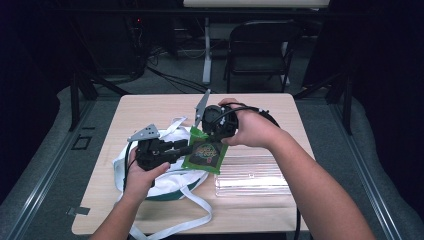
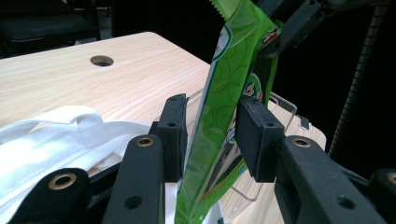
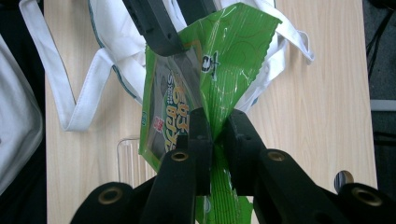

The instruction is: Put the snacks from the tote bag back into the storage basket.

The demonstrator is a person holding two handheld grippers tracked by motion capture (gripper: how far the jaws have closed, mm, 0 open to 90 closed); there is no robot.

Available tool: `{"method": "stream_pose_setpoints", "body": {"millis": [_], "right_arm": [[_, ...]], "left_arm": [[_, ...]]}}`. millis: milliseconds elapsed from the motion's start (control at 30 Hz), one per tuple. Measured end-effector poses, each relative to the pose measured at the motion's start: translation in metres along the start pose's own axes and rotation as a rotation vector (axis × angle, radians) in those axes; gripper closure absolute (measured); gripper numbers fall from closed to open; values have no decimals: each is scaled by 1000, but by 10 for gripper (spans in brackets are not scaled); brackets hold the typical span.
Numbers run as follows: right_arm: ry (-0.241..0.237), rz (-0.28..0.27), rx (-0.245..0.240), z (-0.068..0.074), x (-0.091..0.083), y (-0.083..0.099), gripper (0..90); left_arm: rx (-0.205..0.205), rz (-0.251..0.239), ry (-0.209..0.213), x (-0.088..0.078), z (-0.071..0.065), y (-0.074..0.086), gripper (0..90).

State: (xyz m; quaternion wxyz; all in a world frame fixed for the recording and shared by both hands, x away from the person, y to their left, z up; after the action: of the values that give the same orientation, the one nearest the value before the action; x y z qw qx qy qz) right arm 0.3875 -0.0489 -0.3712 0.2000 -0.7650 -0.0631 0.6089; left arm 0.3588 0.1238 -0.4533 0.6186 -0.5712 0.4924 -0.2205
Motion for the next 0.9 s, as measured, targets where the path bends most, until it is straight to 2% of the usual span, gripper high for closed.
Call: {"method": "stream_pose_setpoints", "body": {"millis": [367, 500, 900], "right_arm": [[19, 6, 1, -3, -2, 6, 815], [30, 26, -3, -5, -4, 10, 815], [56, 35, 12, -9, -10, 20, 815]], "left_arm": [[-11, 8, -1, 1, 2, 2, 633], [-17, 9, -13, 1, 4, 2, 632], [-31, 14, -23, 0, 8, 4, 631]]}}
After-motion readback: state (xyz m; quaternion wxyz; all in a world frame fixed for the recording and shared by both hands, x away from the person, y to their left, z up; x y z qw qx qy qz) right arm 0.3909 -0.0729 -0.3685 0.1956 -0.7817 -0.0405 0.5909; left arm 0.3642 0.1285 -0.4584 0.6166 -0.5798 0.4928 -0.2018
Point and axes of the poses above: each handheld gripper's, and its own axes: x roughly forward along the jaws, y roughly out of its underside, z roughly to its left, the point moved 4 cm from there along x, roughly forward along the jaws, and after that the axes turned 9 degrees about x, right-handed, at the moved point
